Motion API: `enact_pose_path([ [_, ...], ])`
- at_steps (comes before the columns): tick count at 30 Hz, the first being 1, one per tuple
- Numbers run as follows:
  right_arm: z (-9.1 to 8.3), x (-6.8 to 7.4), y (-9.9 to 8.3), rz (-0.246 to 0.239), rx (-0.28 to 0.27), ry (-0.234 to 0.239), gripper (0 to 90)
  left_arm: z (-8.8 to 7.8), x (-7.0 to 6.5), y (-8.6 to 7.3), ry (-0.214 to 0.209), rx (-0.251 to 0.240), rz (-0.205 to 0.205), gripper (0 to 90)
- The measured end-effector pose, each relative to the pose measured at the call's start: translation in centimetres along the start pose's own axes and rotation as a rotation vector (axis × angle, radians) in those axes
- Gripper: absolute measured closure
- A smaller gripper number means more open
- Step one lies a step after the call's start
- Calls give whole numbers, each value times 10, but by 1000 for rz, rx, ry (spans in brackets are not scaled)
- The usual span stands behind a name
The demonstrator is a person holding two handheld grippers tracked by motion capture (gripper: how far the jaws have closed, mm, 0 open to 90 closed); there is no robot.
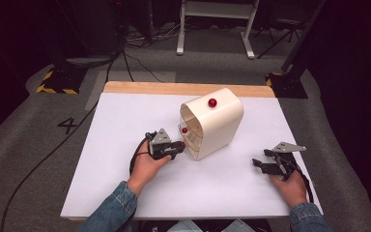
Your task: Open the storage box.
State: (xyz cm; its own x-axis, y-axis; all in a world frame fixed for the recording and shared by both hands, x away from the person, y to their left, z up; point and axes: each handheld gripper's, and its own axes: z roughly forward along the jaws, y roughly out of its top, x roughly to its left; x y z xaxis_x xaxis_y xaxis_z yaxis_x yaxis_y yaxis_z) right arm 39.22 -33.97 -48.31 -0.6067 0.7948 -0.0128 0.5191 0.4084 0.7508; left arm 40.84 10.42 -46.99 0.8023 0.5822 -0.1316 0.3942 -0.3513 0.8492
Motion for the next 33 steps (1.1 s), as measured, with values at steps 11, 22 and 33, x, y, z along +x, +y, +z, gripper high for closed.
enact_pose_path([
  [11,0,0,0,0,0,0,307,-5,-1,-1,7,13,11,741],
  [22,0,0,0,-2,-1,-1,306,-35,-6,-16,44,30,15,741],
  [33,0,0,0,0,-1,0,306,-60,-12,-30,67,37,7,741],
])
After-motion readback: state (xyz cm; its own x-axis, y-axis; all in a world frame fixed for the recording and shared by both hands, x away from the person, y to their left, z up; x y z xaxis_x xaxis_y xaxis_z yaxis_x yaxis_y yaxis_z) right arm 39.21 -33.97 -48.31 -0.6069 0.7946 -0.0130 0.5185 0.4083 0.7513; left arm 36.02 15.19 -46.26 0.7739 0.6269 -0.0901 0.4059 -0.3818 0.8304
